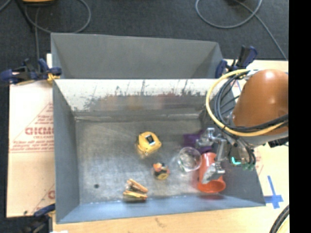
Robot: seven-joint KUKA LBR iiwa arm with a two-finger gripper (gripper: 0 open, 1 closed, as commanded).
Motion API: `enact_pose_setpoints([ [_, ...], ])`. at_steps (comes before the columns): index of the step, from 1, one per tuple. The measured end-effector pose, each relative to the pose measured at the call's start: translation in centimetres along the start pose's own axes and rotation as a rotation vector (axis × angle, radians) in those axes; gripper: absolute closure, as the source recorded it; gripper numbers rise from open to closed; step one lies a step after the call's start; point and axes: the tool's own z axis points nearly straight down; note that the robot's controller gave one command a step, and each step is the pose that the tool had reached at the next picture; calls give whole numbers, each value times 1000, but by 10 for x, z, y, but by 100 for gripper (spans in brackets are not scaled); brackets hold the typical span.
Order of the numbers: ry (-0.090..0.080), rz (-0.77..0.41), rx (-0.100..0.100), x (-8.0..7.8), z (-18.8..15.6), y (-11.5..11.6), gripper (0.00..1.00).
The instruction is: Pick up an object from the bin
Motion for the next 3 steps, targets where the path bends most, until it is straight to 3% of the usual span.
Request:
enact_pose_setpoints([
  [1, -8, -3, 1, -2, -3, 0, 0],
  [2, -11, -141, 1, -10, 44, -22, 0],
  [3, -9, -373, 2, -7, 57, -71, 0],
])
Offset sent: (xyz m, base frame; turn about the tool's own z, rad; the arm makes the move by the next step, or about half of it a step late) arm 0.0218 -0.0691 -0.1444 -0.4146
